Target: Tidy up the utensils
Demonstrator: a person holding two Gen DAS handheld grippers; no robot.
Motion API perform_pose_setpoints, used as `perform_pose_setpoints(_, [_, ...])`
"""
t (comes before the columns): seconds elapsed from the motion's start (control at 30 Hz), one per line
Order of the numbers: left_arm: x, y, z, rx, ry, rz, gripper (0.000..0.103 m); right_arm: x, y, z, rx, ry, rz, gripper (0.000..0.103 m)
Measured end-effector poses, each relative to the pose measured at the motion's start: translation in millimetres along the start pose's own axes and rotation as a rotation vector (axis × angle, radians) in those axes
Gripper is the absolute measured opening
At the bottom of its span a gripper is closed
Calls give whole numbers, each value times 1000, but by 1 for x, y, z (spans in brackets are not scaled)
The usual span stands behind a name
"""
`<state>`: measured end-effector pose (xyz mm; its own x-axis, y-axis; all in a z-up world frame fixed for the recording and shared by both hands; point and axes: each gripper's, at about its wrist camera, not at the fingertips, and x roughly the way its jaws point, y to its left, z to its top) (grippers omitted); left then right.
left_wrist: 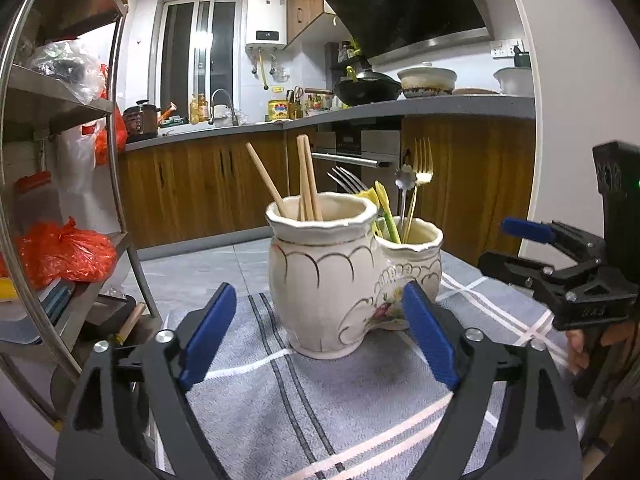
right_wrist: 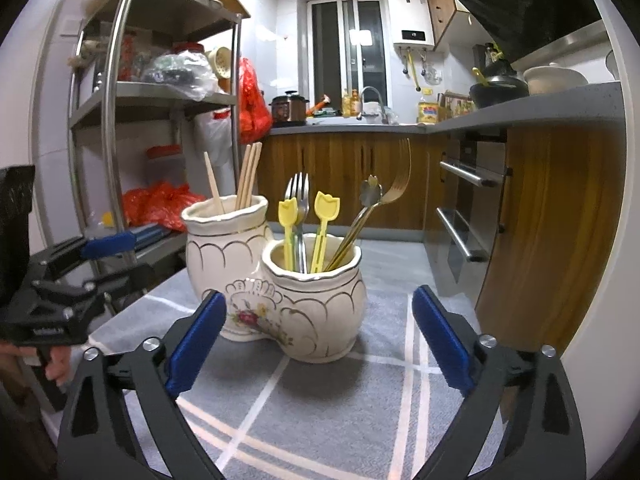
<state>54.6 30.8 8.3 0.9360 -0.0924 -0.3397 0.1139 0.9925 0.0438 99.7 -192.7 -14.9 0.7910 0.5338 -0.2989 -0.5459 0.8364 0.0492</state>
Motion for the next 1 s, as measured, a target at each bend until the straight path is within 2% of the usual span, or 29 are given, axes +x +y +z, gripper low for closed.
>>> perform_pose_setpoints(0.17, [-5,2,-1,-7,-21,18,97,-4,5,0,-25,-21,-15,98])
perform_pose_setpoints(0.3, [-4,6,-1,-36,-16,30,97,-5,6,0,-20,-25,-22,98])
perform_pose_setpoints(1.0, [-1,5,2,-39,-4,34,97,-5,5,0,-20,-25,-22,98])
